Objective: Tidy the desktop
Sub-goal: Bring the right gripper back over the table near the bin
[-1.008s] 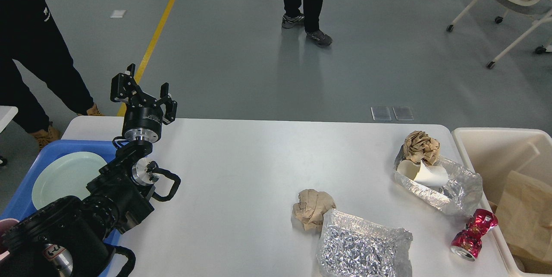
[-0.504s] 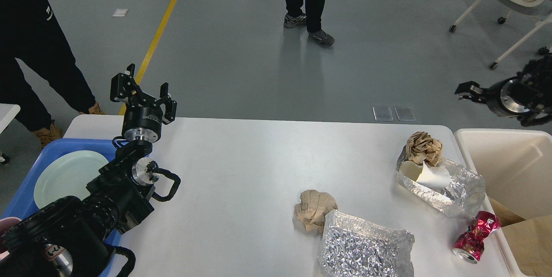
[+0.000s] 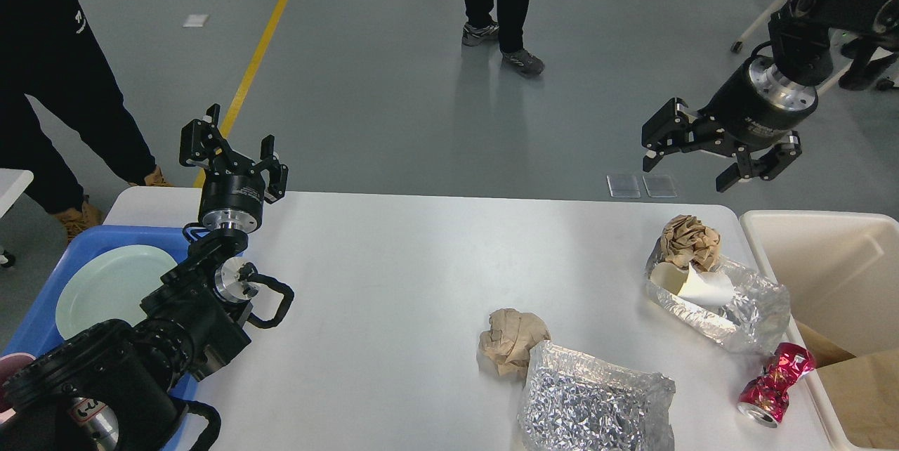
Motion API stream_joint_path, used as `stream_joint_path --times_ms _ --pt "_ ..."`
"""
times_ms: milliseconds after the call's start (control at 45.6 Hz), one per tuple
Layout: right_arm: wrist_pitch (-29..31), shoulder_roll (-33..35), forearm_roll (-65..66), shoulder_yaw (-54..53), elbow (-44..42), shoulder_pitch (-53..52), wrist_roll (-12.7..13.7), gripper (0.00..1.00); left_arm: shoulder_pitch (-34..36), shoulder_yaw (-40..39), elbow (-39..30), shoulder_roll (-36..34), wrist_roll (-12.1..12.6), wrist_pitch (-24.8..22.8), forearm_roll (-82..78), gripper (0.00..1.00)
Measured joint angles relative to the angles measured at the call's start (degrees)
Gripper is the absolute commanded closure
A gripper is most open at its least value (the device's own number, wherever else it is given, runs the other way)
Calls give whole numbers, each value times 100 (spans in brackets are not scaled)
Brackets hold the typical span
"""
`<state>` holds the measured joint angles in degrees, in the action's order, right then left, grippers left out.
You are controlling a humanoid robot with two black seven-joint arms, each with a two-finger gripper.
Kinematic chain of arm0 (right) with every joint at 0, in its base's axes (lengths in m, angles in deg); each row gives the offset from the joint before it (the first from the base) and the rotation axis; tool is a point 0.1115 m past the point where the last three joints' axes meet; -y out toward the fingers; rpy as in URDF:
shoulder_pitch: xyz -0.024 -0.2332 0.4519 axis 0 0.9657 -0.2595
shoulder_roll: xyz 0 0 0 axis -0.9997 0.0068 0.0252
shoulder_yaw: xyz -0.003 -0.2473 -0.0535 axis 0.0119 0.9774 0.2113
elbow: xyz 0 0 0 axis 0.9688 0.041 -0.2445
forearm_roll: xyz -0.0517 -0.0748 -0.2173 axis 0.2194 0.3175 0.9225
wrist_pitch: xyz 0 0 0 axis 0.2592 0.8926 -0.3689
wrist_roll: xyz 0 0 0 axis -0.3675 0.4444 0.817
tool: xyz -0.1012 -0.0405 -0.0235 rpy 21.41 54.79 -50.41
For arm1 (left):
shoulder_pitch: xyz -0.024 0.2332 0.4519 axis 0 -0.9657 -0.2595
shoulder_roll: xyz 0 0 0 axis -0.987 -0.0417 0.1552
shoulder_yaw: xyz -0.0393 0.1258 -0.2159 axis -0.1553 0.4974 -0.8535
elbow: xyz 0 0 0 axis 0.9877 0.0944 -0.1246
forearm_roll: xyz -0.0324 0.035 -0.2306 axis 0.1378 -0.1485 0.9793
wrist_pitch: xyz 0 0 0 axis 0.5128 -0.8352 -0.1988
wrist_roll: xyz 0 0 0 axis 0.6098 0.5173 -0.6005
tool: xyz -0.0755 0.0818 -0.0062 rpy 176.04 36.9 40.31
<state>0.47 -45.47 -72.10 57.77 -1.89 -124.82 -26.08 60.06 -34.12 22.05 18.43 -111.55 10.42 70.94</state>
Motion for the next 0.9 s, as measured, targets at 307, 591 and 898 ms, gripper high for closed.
stream_joint_path --times_ms 307,591,898 --pt "2 19 58 35 441 -1107 -1 0 0 0 -1 1 0 0 -1 4" --pt "1 511 189 453 34 877 9 0 2 0 2 1 0 0 -2 4" --pt "-512 1244 194 354 -452 3086 9 0 2 0 1 1 0 -1 -2 4"
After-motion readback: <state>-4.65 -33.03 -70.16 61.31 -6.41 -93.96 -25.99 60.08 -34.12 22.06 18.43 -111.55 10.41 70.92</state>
